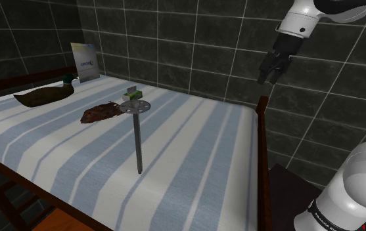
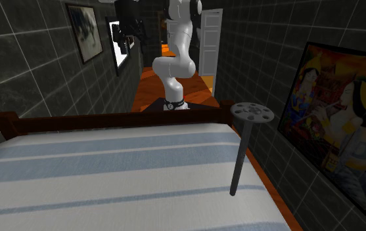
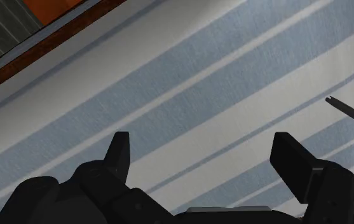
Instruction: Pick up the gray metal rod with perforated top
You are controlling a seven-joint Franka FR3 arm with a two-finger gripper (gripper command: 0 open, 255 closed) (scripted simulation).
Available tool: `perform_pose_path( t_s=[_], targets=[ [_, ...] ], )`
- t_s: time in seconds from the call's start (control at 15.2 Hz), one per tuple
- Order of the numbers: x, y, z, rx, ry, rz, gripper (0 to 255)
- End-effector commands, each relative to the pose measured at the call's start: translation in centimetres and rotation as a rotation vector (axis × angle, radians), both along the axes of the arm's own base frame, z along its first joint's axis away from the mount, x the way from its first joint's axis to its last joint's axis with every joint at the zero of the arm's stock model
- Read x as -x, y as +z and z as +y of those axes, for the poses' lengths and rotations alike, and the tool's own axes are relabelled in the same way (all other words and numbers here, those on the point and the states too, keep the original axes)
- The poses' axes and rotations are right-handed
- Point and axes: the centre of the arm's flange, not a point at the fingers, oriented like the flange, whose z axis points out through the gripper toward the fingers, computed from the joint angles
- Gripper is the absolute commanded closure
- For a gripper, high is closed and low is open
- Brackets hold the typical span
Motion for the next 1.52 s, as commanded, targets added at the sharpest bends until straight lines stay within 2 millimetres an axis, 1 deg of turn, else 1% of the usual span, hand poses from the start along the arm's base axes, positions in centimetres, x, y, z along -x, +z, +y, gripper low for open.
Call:
perform_pose_path(
  t_s=[0.0,0.4,0.73,1.12,1.45],
  targets=[
    [0.0,0.0,0.0,0.0,0.0,0.0,0],
    [2.5,-4.3,7.5,0.028,-0.013,-0.221,0],
    [3.6,-8.4,13.6,0.051,-0.023,-0.406,0],
    [3.9,-13.7,20.9,0.078,-0.036,-0.627,0],
    [3.2,-18.2,26.8,0.102,-0.047,-0.811,0]
  ],
)
